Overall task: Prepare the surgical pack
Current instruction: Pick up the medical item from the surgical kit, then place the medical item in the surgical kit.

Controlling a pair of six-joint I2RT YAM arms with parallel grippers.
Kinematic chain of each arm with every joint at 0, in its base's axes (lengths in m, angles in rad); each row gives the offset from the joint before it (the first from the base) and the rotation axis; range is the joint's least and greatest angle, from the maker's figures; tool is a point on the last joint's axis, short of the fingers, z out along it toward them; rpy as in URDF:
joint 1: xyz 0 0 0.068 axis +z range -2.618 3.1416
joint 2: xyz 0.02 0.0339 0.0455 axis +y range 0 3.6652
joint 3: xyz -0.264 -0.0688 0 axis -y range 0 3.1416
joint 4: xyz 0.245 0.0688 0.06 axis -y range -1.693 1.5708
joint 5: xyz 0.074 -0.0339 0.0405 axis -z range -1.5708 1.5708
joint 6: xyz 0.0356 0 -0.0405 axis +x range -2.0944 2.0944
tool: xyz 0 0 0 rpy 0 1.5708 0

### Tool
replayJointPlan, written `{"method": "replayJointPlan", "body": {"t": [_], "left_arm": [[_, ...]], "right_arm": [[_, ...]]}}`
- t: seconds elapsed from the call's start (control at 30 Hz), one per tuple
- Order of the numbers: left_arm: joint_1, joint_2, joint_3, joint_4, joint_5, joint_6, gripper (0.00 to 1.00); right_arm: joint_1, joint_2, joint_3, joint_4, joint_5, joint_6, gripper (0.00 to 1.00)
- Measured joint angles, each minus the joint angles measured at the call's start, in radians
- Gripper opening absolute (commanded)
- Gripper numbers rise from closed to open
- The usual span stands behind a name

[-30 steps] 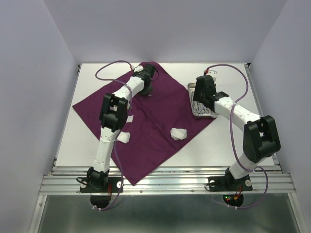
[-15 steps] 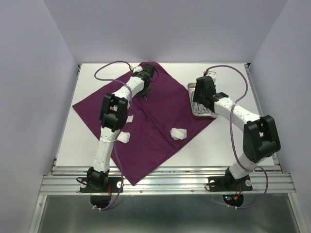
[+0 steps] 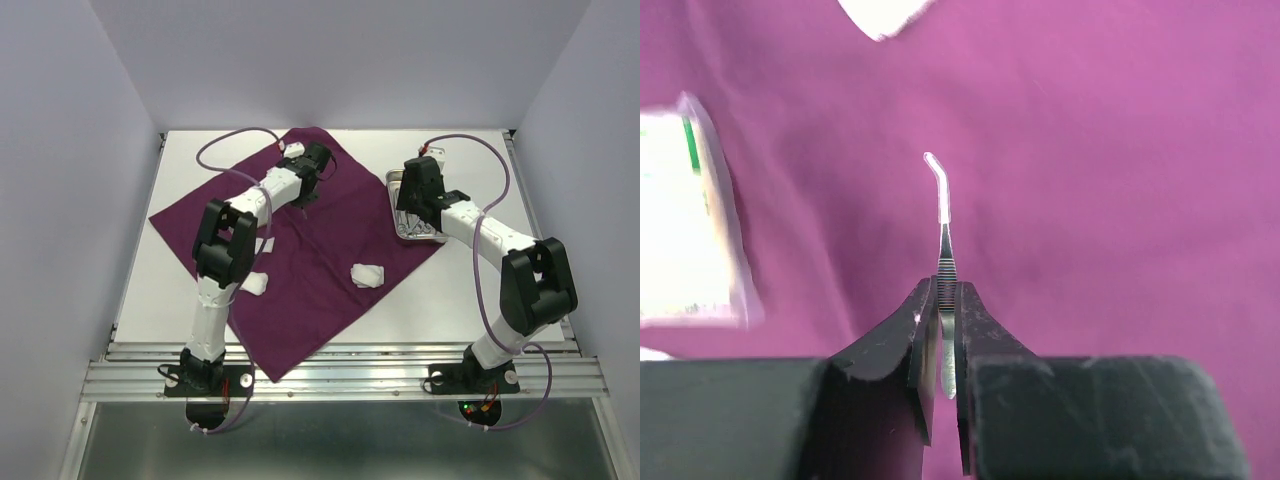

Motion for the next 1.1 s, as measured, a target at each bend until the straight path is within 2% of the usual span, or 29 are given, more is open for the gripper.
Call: {"method": "replayJointPlan", "body": {"t": [0.13, 0.27, 0.47, 0.5, 0.57, 0.83, 1.0, 1.1], "left_arm": [[-0.053, -0.103, -0.093, 0.063, 0.016, 0.046, 0.13], [-0.119, -0.155, -0.162, 0.166, 0.095, 0.085, 0.14], [-0.166, -0.158, -0.274, 0.254, 0.217, 0.115, 0.39], [-0.173, -0.158, -0.283, 0.261, 0.229, 0.119, 0.49], [-0.182, -0.158, -0.298, 0.282, 0.248, 0.126, 0.54], [-0.193, -0.190, -0.323, 0.292, 0.285, 0.156, 0.55], [-0.142, -0.352, -0.395, 0.280, 0.288, 0.167, 0.52], [-0.057, -0.477, -0.435, 0.274, 0.283, 0.165, 0.52]], "right_arm": [[0.000, 0.001, 0.000, 0.000, -0.008, 0.003, 0.55], [0.000, 0.001, 0.000, 0.000, -0.024, 0.008, 0.55], [0.000, 0.001, -0.003, 0.001, -0.047, 0.021, 0.55], [0.000, 0.001, -0.006, 0.000, -0.050, 0.025, 0.55], [0.000, 0.001, -0.014, -0.001, -0.055, 0.030, 0.55], [0.021, 0.002, -0.014, -0.006, -0.102, 0.035, 0.56], [0.117, 0.063, 0.036, -0.019, -0.087, 0.028, 0.55], [0.189, 0.132, 0.093, -0.027, -0.081, 0.024, 0.54]]}}
